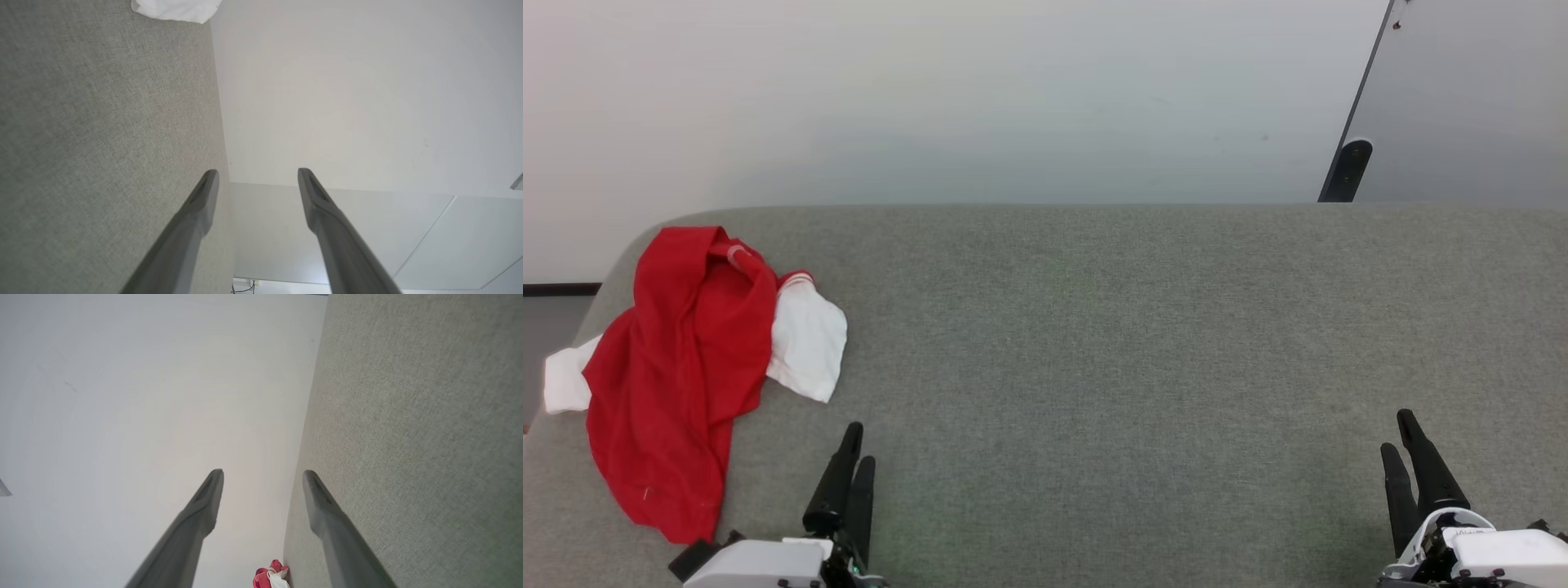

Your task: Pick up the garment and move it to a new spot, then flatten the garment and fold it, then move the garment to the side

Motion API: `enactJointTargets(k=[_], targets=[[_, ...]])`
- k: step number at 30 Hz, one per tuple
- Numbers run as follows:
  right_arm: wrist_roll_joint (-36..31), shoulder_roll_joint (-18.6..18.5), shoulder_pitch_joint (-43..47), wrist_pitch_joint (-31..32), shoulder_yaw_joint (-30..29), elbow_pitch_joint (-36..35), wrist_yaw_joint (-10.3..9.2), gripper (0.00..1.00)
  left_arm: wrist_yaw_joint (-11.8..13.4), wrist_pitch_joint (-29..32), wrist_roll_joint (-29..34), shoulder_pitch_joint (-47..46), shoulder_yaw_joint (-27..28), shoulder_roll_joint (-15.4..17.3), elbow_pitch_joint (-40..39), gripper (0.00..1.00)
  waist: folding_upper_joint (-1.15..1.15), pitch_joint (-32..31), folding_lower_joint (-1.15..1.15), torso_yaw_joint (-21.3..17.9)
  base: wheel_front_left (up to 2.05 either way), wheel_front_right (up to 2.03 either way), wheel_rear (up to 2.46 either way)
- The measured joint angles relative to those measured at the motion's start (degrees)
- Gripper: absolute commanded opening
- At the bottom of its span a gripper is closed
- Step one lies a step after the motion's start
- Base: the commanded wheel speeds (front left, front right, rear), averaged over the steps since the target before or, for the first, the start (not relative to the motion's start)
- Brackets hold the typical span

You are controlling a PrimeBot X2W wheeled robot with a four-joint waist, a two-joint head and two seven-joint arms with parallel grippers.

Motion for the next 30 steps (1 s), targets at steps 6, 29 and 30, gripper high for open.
enactJointTargets(k=[6,29,30], targets=[[-0.5,-0.1,0.6,-1.1,0.8,-1.1,0.00,1.00,0.1,-1.0,-0.1,0.0,-1.4,0.1,-0.9,1.00,0.00,-0.1,0.00,0.0,0.00,0.00,0.00],[-5.5,-2.2,2.1,-5.3,4.1,-4.2,0.00,1.00,0.6,-5.8,3.7,0.1,-6.1,2.5,-3.7,1.00,0.00,-0.9,0.00,-0.1,0.00,0.00,0.00],[-6.0,-2.4,2.1,-5.7,4.3,-4.2,0.00,1.00,0.6,-6.0,4.2,0.1,-6.3,2.8,-3.7,1.00,0.00,-1.0,0.00,-0.1,0.00,0.00,0.00]])
